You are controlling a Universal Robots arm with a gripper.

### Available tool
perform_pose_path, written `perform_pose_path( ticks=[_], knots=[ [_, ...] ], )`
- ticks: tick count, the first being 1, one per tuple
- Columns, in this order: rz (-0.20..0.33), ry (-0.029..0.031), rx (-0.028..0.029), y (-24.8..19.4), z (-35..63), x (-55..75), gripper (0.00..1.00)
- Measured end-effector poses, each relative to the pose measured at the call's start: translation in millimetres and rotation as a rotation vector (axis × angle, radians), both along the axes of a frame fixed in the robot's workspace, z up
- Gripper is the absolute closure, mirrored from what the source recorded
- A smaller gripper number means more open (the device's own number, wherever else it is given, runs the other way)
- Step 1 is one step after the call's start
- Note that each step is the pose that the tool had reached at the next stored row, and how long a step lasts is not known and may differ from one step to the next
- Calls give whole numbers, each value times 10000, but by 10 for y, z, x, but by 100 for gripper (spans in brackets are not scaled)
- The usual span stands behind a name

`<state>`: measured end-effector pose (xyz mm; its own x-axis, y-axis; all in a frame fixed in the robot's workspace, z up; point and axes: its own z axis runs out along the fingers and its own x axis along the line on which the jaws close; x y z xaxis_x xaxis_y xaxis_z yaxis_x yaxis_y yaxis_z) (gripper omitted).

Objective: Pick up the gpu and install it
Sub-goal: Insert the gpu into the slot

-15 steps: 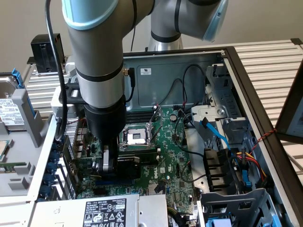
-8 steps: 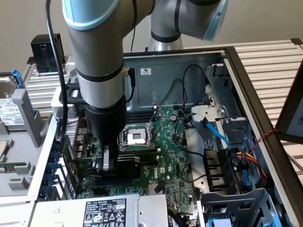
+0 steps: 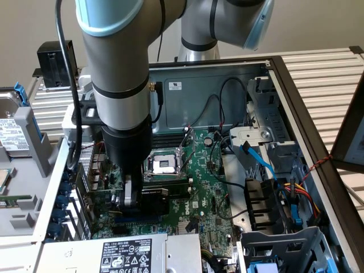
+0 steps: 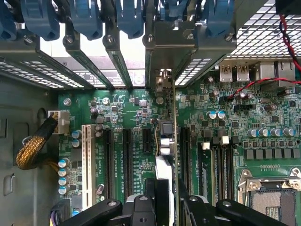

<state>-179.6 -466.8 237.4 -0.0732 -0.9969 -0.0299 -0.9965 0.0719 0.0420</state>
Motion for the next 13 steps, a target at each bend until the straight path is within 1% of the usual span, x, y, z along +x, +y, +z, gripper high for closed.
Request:
perform_pose_path(
  ticks=[13],
  knots=[
    [1,-2,1,1,-19,-1,72]
  ],
)
